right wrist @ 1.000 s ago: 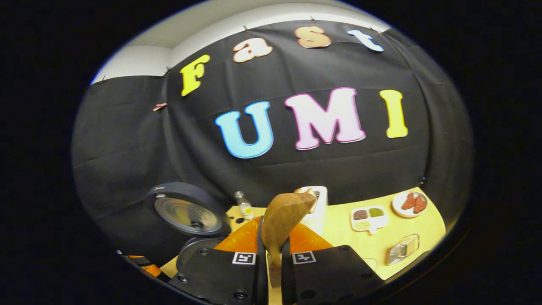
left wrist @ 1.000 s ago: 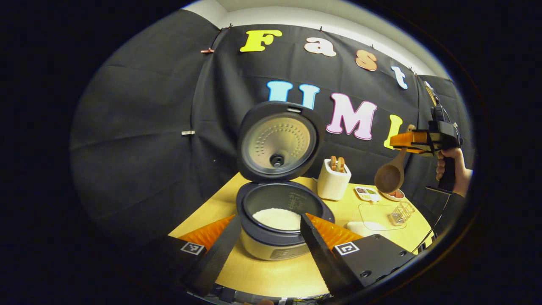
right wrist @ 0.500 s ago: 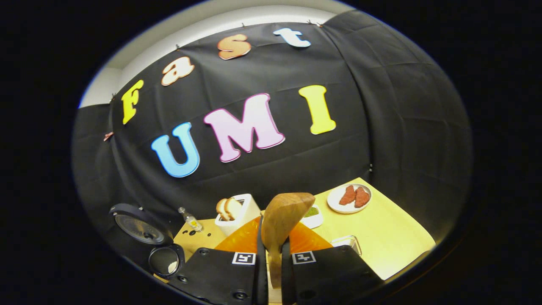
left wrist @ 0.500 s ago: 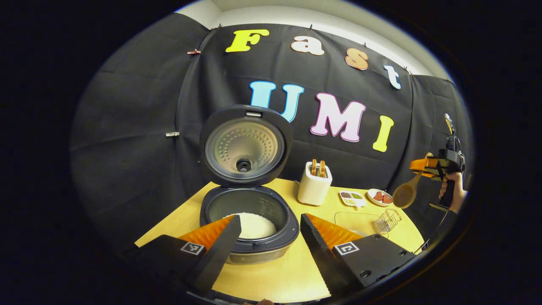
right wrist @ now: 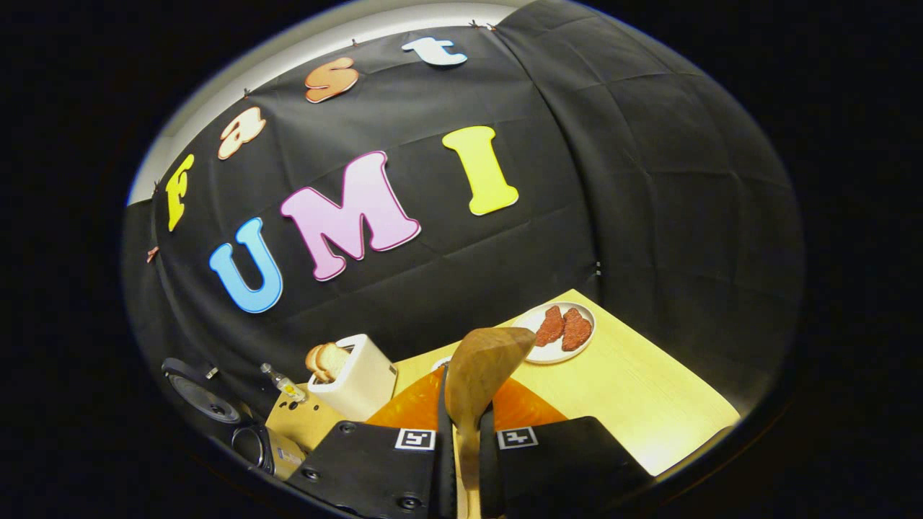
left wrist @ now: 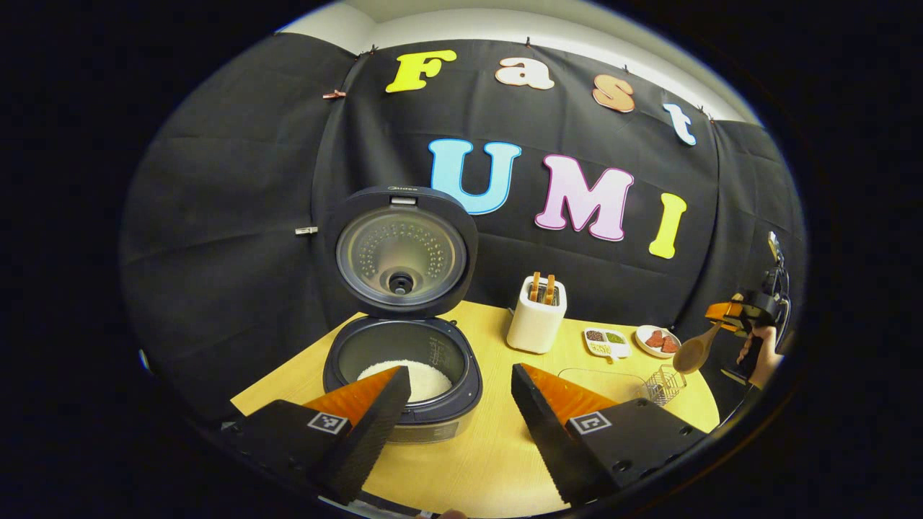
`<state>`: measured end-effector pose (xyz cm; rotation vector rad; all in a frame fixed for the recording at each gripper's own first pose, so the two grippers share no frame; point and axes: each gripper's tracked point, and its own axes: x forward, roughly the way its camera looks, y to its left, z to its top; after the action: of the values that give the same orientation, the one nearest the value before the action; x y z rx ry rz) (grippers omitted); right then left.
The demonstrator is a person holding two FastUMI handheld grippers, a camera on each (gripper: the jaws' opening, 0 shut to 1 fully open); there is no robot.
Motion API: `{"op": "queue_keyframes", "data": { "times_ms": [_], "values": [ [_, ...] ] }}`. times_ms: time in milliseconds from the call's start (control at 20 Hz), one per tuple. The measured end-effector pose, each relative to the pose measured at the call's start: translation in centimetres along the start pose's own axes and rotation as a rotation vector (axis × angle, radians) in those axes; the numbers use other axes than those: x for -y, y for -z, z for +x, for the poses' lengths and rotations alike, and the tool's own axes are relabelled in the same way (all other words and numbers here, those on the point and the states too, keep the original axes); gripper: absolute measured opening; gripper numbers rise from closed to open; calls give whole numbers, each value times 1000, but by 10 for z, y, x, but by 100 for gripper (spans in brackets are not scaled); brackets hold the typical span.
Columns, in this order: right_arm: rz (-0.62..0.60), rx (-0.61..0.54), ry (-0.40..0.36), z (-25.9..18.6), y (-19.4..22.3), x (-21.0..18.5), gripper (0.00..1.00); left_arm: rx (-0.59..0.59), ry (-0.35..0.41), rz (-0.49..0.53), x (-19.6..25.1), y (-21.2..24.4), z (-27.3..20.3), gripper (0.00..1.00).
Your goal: Close the left gripper, press the button to open the rice cooker; take a wooden spoon from the chopstick holder with the right hand, scoop a spoonful of rice and pour it into the rice cooker, then put the wooden spoon back into the chopstick holder.
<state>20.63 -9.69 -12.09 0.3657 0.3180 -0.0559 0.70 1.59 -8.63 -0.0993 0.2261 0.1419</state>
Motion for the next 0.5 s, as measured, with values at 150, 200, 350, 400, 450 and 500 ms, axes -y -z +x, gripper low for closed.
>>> {"op": "queue_keyframes", "data": {
  "times_ms": [150,200,350,400,450,500],
  "values": [
    [6,-30,28,22,14,25,17,-6,-36,-14,7,-2,3,95],
    [1,-42,35,29,21,31,17,-6,-48,-17,10,-4,5,95],
    [-21,-68,43,43,38,43,16,1,-79,-22,12,-11,8,96],
    [-30,-79,48,48,47,47,17,2,-87,-17,12,-13,9,95],
    [-35,-91,52,51,55,49,16,5,-95,-10,12,-15,10,95],
    [-34,-101,57,55,62,51,17,10,-101,-4,12,-19,12,95]
  ]
}}
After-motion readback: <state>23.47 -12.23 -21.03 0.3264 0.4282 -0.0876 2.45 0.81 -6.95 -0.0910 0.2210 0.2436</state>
